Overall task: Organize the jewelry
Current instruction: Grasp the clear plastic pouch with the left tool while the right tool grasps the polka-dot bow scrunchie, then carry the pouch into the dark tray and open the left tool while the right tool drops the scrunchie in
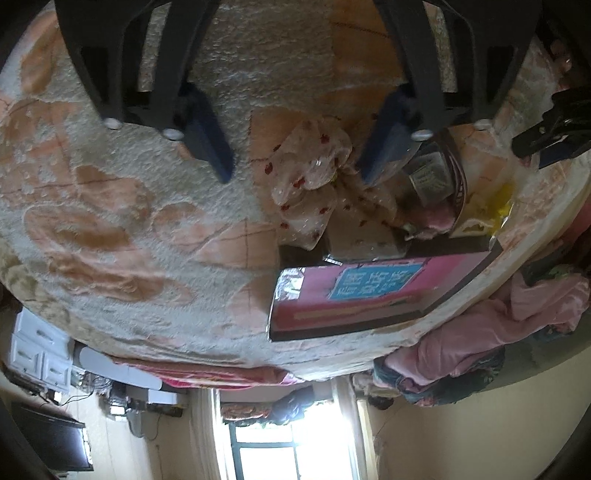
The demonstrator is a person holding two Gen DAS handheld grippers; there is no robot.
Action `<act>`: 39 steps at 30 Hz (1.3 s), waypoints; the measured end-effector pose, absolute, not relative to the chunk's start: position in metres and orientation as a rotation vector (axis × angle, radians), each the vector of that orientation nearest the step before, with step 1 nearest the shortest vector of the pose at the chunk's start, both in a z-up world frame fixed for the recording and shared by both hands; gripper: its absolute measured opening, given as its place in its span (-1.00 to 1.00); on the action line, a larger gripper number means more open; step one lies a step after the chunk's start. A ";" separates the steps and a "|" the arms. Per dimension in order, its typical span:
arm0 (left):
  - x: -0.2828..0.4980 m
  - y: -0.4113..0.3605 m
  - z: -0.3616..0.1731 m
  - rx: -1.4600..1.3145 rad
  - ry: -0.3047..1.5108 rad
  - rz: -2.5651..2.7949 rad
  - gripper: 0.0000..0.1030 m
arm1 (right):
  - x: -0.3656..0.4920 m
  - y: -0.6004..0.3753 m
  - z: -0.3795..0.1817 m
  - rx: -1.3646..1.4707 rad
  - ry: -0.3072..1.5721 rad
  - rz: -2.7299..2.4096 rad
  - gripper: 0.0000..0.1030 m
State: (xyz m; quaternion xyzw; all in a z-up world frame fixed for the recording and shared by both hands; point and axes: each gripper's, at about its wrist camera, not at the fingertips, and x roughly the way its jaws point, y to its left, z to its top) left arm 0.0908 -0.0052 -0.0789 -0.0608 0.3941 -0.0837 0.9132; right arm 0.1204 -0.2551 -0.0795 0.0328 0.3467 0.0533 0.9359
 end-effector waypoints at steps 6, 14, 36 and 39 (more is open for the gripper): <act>0.089 -0.008 -0.078 -0.099 0.808 -0.189 0.48 | 0.115 -0.255 -0.076 0.049 0.689 0.140 -0.57; 0.083 -0.013 -0.055 -0.144 0.765 -0.271 0.48 | 0.109 -0.266 -0.063 0.061 0.638 0.111 -0.64; 0.137 -0.034 -0.020 -0.151 0.652 -0.302 0.48 | 0.124 -0.284 -0.020 0.079 0.516 0.068 -0.65; 0.147 -0.032 -0.016 -0.154 0.642 -0.288 0.48 | 0.133 -0.278 -0.015 0.063 0.502 0.080 -0.65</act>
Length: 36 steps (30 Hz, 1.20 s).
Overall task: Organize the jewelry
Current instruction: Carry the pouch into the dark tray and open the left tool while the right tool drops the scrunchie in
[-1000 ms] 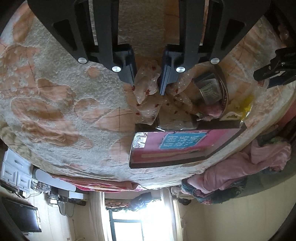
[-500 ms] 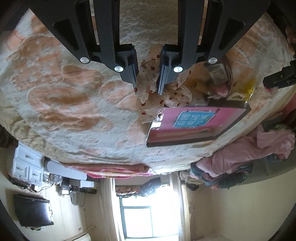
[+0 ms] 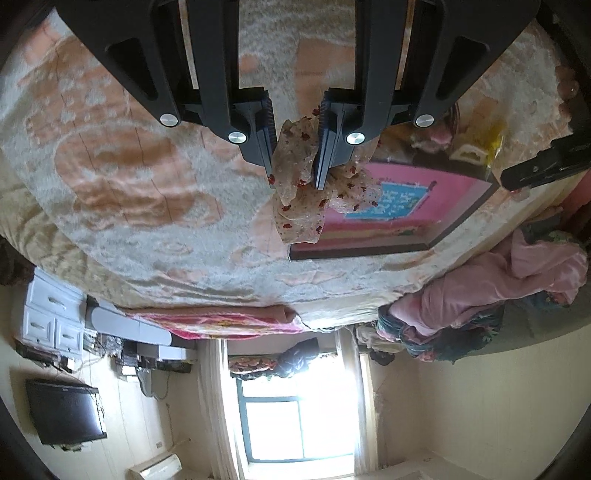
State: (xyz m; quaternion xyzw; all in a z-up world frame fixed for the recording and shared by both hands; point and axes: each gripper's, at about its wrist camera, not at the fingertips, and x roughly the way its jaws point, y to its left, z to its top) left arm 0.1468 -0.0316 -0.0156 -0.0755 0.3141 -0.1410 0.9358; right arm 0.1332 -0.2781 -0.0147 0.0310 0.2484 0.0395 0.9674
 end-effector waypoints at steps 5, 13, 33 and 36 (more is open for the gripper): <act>0.166 -0.025 -0.013 -0.159 0.628 -0.269 0.48 | 0.151 -0.271 -0.009 0.059 0.495 0.102 -0.65; 0.197 -0.021 -0.017 -0.142 0.639 -0.235 0.48 | 0.179 -0.260 -0.011 0.049 0.526 0.130 -0.65; 0.235 -0.024 -0.048 -0.087 0.725 -0.219 0.49 | 0.239 -0.232 -0.040 0.036 0.611 0.144 -0.64; 0.237 -0.023 -0.052 -0.088 0.739 -0.216 0.49 | 0.241 -0.235 -0.048 0.049 0.639 0.137 -0.61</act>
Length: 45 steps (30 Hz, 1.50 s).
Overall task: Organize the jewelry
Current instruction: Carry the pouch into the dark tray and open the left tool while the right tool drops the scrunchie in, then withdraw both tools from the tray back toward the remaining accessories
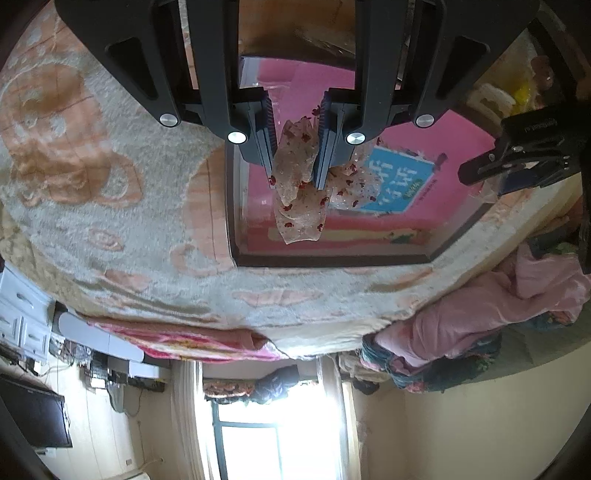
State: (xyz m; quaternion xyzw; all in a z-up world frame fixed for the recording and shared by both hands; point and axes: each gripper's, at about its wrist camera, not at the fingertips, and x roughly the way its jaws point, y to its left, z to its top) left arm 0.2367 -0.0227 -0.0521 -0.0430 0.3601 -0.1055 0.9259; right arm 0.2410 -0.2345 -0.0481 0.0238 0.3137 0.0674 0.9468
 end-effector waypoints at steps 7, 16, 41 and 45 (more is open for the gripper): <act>0.238 -0.020 -0.054 -0.101 0.748 -0.204 0.53 | 0.242 -0.242 -0.052 0.085 0.649 0.133 -0.45; 0.236 -0.018 -0.051 -0.102 0.727 -0.195 0.68 | 0.226 -0.248 -0.045 0.081 0.589 0.105 0.22; 0.184 -0.004 -0.008 -0.138 0.578 -0.161 0.78 | 0.167 -0.235 -0.015 0.033 0.460 0.144 0.64; 0.177 -0.003 -0.005 -0.145 0.562 -0.152 0.78 | 0.159 -0.232 -0.012 0.028 0.450 0.158 0.64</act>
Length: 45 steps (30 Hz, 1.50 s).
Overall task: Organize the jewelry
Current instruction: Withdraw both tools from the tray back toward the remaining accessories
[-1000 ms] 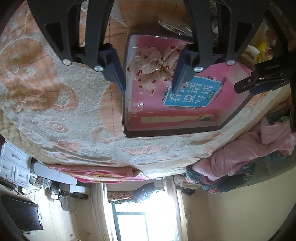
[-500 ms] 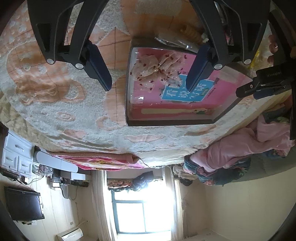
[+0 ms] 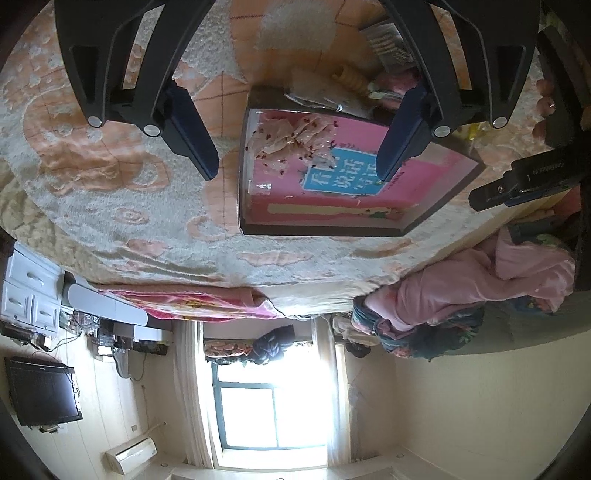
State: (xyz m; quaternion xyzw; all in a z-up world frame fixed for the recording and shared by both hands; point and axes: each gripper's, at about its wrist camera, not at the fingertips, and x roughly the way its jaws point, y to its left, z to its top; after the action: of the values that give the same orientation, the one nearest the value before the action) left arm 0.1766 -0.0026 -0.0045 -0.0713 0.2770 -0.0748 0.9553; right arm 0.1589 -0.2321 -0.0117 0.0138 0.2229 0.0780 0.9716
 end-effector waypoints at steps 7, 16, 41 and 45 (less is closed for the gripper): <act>0.164 0.000 -0.002 -0.139 0.552 -0.143 0.78 | 0.148 -0.227 -0.011 0.017 0.449 0.181 0.64; 0.151 0.005 -0.004 -0.133 0.558 -0.135 0.78 | 0.135 -0.215 -0.014 -0.006 0.465 0.226 0.64; 0.120 0.020 -0.033 -0.105 0.678 -0.101 0.78 | 0.103 -0.187 -0.047 -0.069 0.594 0.354 0.62; 0.115 0.017 -0.038 -0.091 0.699 -0.107 0.77 | 0.104 -0.185 -0.054 -0.070 0.628 0.369 0.49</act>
State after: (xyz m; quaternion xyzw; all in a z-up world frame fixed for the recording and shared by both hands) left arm 0.1155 0.0173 -0.0375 -0.0444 0.3420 -0.0524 0.9372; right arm 0.1043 -0.1852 -0.0536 -0.0341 0.3070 0.1805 0.9338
